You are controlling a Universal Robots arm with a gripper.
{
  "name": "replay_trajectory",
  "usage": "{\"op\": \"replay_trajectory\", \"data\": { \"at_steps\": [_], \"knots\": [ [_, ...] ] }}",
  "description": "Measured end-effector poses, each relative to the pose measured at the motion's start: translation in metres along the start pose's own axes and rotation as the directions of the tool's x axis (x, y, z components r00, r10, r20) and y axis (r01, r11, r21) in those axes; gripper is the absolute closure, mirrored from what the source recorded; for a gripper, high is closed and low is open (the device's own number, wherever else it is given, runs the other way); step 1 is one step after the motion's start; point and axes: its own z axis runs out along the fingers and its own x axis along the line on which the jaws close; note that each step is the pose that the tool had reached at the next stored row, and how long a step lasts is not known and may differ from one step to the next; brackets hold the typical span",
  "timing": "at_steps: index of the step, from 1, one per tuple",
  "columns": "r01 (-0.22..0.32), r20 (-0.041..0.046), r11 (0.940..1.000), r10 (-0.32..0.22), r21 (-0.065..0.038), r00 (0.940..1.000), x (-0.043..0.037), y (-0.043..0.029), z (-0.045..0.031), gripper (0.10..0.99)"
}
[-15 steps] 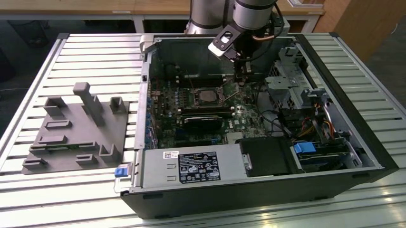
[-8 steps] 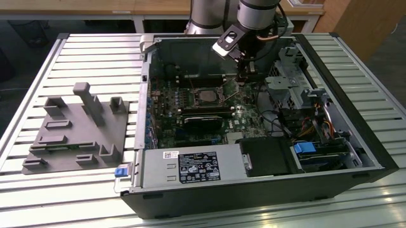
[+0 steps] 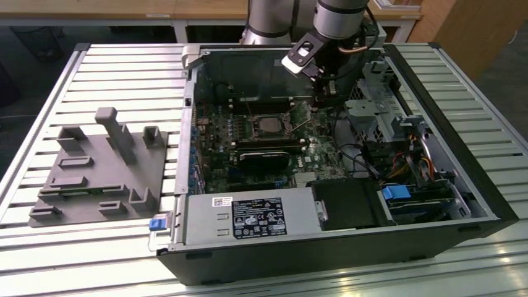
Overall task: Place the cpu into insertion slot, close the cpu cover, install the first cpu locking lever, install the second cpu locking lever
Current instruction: 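Close the cpu cover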
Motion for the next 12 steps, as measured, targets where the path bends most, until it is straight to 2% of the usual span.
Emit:
{"op": "replay_trajectory", "data": {
  "at_steps": [12],
  "knots": [
    [0.0, 0.0001, 1.0, 0.0, 0.0, 1.0, 0.0014, 0.0045, 0.0068, 0.969]
  ]
}}
